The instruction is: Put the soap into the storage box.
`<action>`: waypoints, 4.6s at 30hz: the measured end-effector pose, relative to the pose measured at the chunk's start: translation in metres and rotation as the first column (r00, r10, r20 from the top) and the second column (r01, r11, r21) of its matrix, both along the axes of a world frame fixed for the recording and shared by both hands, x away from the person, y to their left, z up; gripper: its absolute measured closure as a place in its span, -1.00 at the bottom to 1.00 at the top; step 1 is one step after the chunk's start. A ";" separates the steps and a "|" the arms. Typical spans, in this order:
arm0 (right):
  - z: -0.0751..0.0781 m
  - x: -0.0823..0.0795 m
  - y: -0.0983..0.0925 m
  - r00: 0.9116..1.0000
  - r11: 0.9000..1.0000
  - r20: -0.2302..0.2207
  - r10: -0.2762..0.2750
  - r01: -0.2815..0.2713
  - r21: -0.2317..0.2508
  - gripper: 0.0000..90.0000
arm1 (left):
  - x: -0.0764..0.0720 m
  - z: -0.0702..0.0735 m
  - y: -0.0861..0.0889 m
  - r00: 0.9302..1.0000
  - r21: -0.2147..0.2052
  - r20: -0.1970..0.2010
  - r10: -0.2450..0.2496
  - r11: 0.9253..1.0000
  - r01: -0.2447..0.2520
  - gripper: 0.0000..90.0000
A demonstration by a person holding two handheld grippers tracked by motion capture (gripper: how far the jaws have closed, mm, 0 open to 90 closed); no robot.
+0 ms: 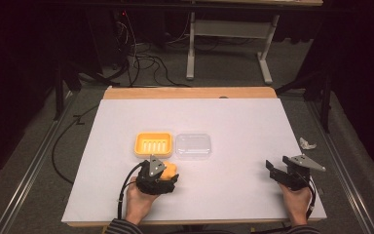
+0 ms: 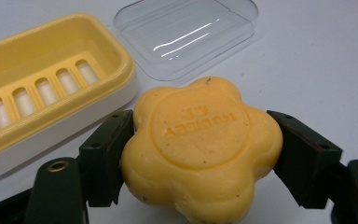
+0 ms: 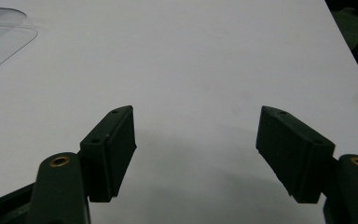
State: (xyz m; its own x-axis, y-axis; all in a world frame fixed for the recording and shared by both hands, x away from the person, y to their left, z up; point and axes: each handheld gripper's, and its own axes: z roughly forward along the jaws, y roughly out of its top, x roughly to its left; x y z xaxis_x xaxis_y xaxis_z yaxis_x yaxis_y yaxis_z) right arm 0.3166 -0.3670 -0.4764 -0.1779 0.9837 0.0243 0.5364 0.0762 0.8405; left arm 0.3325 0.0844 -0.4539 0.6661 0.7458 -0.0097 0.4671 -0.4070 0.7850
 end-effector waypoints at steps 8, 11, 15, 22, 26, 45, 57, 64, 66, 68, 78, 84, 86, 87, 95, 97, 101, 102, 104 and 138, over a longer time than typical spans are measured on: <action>0.000 0.000 0.000 1.000 1.000 0.001 0.003 -0.003 -0.002 -0.36 | 0.002 0.012 0.005 1.000 -0.020 0.018 0.002 1.000 -0.001 -0.39; 0.000 0.000 0.000 1.000 1.000 0.001 0.004 -0.004 -0.003 -0.36 | 0.003 0.014 0.006 1.000 -0.021 0.019 0.002 1.000 -0.002 -0.40; 0.000 0.000 0.000 1.000 1.000 0.001 0.004 -0.004 -0.003 -0.36 | 0.004 0.018 0.009 1.000 -0.028 0.026 0.005 1.000 -0.005 -0.39; 0.000 0.000 0.000 1.000 1.000 0.001 0.004 -0.004 -0.001 -0.36 | 0.009 0.025 0.015 0.999 -0.042 0.028 0.020 0.999 -0.019 -0.39; 0.000 0.000 0.000 1.000 1.000 0.000 0.004 -0.004 -0.003 -0.36 | 0.012 0.030 0.019 0.999 -0.052 0.034 0.031 0.998 -0.029 -0.40; 0.000 0.000 0.001 1.000 1.000 -0.002 0.006 -0.006 -0.004 -0.36 | 0.039 0.049 0.034 0.993 -0.062 0.072 0.095 0.994 -0.091 -0.39; 0.000 0.000 0.001 1.000 1.000 -0.001 0.005 -0.005 -0.003 -0.36 | 0.057 0.044 0.039 0.988 -0.053 0.064 0.139 0.989 -0.136 -0.39; 0.000 0.000 0.000 1.000 1.000 0.000 0.007 -0.007 -0.004 -0.36 | 0.065 0.038 0.039 0.982 -0.049 0.067 0.178 0.983 -0.175 -0.39; 0.000 0.000 0.000 1.000 1.000 0.000 0.008 -0.008 -0.004 -0.36 | 0.066 0.038 0.040 0.981 -0.047 0.066 0.183 0.983 -0.180 -0.39; 0.000 0.000 0.001 1.000 1.000 -0.001 0.006 -0.006 -0.003 -0.36 | 0.070 0.036 0.040 0.979 -0.049 0.064 0.196 0.980 -0.193 -0.39; 0.000 0.000 0.000 1.000 1.000 -0.001 0.007 -0.007 -0.004 -0.36 | 0.078 0.029 0.040 0.974 -0.035 0.062 0.217 0.976 -0.216 -0.39; 0.000 0.000 0.000 1.000 1.000 0.008 0.007 -0.007 -0.008 -0.36 | 0.082 0.025 0.037 0.969 -0.023 0.082 0.231 0.973 -0.230 -0.39; 0.000 -0.001 0.000 1.000 1.000 0.008 0.006 -0.006 -0.009 -0.36 | 0.085 0.023 0.036 0.969 -0.023 0.078 0.235 0.972 -0.233 -0.39; 0.000 -0.001 0.000 1.000 1.000 0.008 0.006 -0.006 -0.009 -0.36 | 0.085 0.023 0.036 0.969 -0.023 0.078 0.235 0.972 -0.233 -0.39; 0.000 -0.001 0.001 1.000 1.000 0.010 0.005 -0.005 -0.007 -0.36 | 0.092 0.014 0.033 0.971 -0.011 0.057 0.233 0.973 -0.233 -0.39; 0.000 -0.001 0.001 1.000 1.000 0.010 0.004 -0.004 -0.007 -0.36 | 0.094 0.012 0.032 0.972 -0.011 0.047 0.232 0.973 -0.232 -0.39; 0.000 -0.001 0.001 1.000 1.000 0.010 0.006 -0.005 -0.008 -0.36 | 0.099 0.006 0.032 0.973 0.002 0.013 0.230 0.973 -0.230 -0.39; 0.000 -0.001 0.001 1.000 1.000 0.010 0.005 -0.005 -0.008 -0.36 | 0.099 0.006 0.032 0.973 0.002 0.013 0.230 0.973 -0.230 -0.39; 0.000 -0.001 0.001 1.000 1.000 0.010 0.006 -0.006 -0.008 -0.36 | 0.101 0.004 0.031 0.973 0.001 0.004 0.229 0.973 -0.229 -0.39; 0.000 -0.002 0.002 1.000 1.000 0.011 0.009 -0.009 -0.013 -0.36 | 0.106 -0.003 0.031 0.970 0.026 -0.024 0.244 0.970 -0.243 -0.43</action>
